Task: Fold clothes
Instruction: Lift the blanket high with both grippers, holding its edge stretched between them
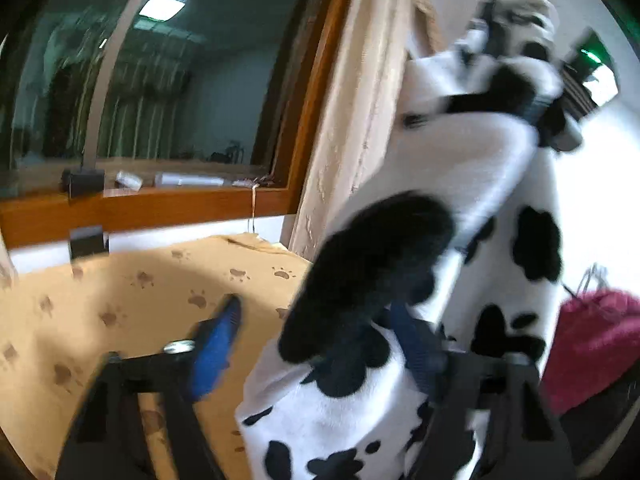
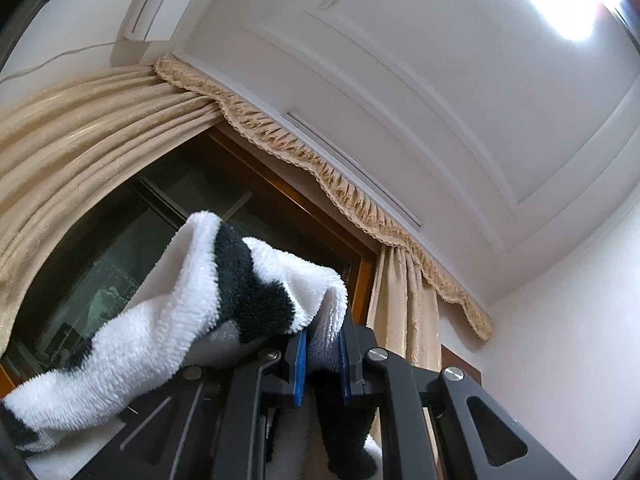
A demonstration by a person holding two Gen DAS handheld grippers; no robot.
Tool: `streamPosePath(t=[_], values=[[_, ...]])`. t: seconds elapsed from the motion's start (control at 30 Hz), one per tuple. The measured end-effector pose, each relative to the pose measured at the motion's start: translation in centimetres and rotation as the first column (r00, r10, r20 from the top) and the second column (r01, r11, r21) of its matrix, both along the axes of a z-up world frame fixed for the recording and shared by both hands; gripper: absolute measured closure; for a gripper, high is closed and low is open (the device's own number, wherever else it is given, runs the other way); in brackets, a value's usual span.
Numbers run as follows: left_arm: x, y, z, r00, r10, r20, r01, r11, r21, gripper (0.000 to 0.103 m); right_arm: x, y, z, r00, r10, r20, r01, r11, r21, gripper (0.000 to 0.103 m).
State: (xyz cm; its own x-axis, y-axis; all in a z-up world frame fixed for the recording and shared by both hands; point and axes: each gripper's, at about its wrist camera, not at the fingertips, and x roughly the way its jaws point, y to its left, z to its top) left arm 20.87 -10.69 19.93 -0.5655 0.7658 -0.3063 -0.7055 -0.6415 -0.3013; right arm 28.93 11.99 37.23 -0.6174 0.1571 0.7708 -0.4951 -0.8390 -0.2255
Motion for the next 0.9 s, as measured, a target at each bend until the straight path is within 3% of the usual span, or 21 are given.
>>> streamPosePath(t=[0.03, 0.13, 0.2, 0.23, 0.3, 0.33, 0.4, 0.5, 0.6, 0.67, 0.7, 0.73, 0.9], values=[[-0.5, -0.2, -0.2, 0.999, 0.026, 0.031, -0.026, 0.999, 0.021, 0.097, -0.1, -0.1, 0.0, 1.0, 0.002, 0.001, -0.002, 1.0, 0.002, 0.089], [0.2, -2.3, 0.7, 0.973, 0.229, -0.015, -0.228, 0.971, 0.068, 0.097, -0.1, -0.1, -0.4, 1.0, -0.016, 0.006, 0.016, 1.0, 0.018, 0.089], [0.6, -3.8, 1.3, 0.932, 0.361, -0.039, -0.355, 0.929, 0.103, 0.097, -0.5, 0.5, -0.6, 0.999, -0.035, 0.022, 0.035, 0.999, 0.015, 0.089], [1.3, -4.6, 2.1, 0.897, 0.436, -0.069, -0.426, 0.896, 0.126, 0.097, -0.8, 0.8, -0.7, 0.999, -0.044, 0.029, 0.044, 0.999, 0.014, 0.089], [4.4, -7.1, 5.8, 0.767, 0.609, -0.199, -0.577, 0.792, 0.201, 0.097, -1.2, 1.4, -1.0, 0.997, -0.063, 0.045, 0.063, 0.998, 0.011, 0.089], [6.0, -7.7, 7.4, 0.71, 0.656, -0.258, -0.613, 0.755, 0.233, 0.097, -1.5, 2.1, -0.8, 0.996, -0.05, 0.069, 0.05, 0.999, -0.005, 0.089], [9.6, -7.9, 11.0, 0.563, 0.725, -0.397, -0.668, 0.682, 0.297, 0.097, -1.5, 2.7, -0.7, 0.996, -0.042, 0.074, 0.043, 0.999, -0.021, 0.089], [14.2, -6.2, 15.0, 0.35, 0.742, -0.572, -0.706, 0.61, 0.359, 0.097, -1.1, 3.2, -0.8, 0.997, -0.055, 0.046, 0.056, 0.998, -0.031, 0.089], [17.1, -4.4, 17.5, 0.189, 0.715, -0.673, -0.725, 0.564, 0.395, 0.097, -0.7, 3.8, -0.9, 0.997, -0.068, 0.019, 0.069, 0.997, -0.042, 0.089], [18.3, -3.6, 18.2, 0.118, 0.684, -0.72, -0.746, 0.539, 0.39, 0.097, -0.4, 4.1, -0.9, 0.997, -0.077, 0.001, 0.077, 0.996, -0.049, 0.089], [18.4, -3.4, 18.4, 0.099, 0.67, -0.735, -0.753, 0.534, 0.385, 0.097, -0.3, 4.3, -1.0, 0.997, -0.082, -0.008, 0.081, 0.995, -0.053, 0.089], [18.3, -3.4, 18.6, 0.107, 0.66, -0.744, -0.756, 0.54, 0.371, 0.097, -0.1, 4.5, -1.0, 0.996, -0.087, -0.018, 0.085, 0.995, -0.056, 0.089], [18.3, -4.9, 19.4, 0.274, 0.611, -0.743, -0.751, 0.618, 0.232, 0.097, 0.4, 5.3, -1.2, 0.996, -0.087, -0.036, 0.085, 0.994, -0.067, 0.089]])
